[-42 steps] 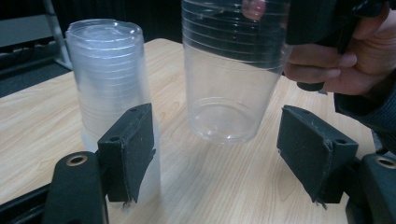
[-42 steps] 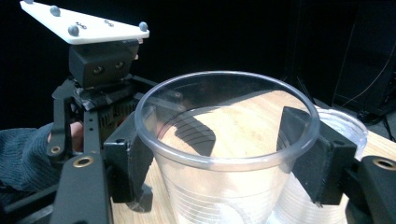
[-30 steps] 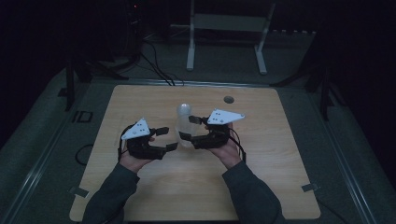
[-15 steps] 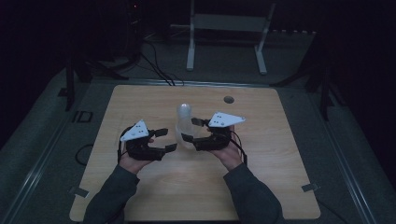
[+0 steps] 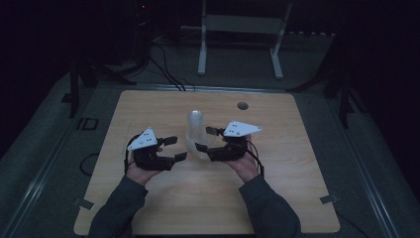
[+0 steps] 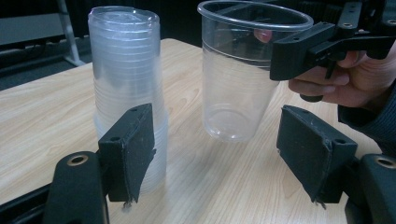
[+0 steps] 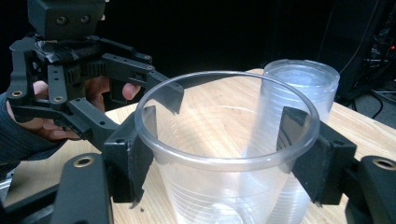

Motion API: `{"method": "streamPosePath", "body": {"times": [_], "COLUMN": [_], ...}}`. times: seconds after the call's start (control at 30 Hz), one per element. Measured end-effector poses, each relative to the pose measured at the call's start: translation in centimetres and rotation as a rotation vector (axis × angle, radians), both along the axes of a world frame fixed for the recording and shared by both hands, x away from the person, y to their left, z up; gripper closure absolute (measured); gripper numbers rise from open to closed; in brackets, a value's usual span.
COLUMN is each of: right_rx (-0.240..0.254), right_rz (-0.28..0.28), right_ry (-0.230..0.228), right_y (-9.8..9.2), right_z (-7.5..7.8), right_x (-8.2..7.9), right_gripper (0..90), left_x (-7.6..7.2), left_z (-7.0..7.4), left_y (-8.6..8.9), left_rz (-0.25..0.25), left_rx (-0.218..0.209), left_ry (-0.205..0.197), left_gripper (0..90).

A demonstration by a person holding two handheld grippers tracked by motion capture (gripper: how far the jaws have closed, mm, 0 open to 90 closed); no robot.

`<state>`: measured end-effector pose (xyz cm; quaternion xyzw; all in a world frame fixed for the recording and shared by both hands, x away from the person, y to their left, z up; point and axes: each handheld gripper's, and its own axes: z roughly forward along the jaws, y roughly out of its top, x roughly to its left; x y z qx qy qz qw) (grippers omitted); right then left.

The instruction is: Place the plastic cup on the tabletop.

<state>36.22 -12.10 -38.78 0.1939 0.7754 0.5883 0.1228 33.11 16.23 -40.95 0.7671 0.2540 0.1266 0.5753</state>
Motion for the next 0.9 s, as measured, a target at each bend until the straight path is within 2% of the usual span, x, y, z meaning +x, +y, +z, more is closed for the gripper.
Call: {"method": "streamPosePath", "body": {"times": [0.43, 0.9], "right_rx": [0.004, -0.002], "right_rz": [-0.026, -0.044], "right_ry": [0.017, 0.000], "right_y": [-0.5, -1.3], "right_z": [-0.8, -1.1], "right_x": [0.1, 0.0], "right_gripper": [28.7, 28.9], "left_x": [-0.1, -0.1], "left_z": [-0.1, -0.2], "left_y": [0.0, 0.0], "left_rz": [0.009, 0.008], "left_rx": [0.000, 0.002], "left_ry": [0.004, 0.006], "left_gripper": [27.9, 28.0]}}
